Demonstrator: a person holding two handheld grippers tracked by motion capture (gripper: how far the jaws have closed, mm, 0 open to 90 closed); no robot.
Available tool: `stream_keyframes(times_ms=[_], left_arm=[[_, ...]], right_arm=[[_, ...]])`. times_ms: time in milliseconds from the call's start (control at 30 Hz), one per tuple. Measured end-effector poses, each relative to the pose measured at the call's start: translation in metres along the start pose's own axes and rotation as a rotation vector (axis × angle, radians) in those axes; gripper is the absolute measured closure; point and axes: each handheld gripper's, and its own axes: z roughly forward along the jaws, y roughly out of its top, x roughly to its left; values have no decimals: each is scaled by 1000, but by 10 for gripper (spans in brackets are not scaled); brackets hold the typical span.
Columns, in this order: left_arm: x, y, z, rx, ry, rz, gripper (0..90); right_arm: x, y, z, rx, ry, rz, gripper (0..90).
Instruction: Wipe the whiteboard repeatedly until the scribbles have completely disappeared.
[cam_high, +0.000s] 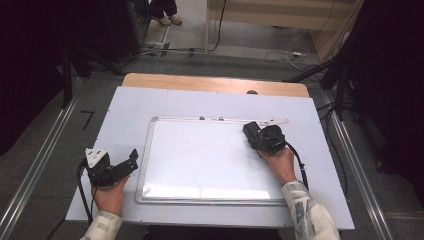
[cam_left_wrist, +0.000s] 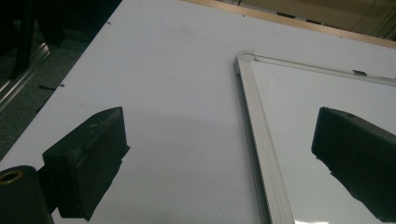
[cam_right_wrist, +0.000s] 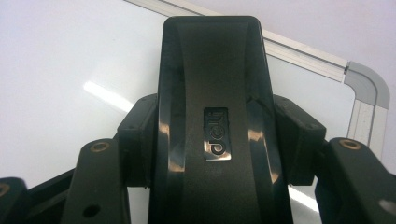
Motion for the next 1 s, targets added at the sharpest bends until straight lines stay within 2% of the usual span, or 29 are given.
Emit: stream_keyframes(times_ms=[400,533,667,1000], left_arm=[[2,1,0,2,-1,0,39],[2,1,-1,-1,-2,-1,39],[2,1,0,2,-1,0,39],[1,1,-1,-3,0,-4,39]], right_arm=[[9,-4,-3,-9,-15,-7,388],[8,-5,-7,-16,-20,14,388],[6,-1,-19,-64,-15,34,388],[3,-4,-29,-71,-29,53,387]])
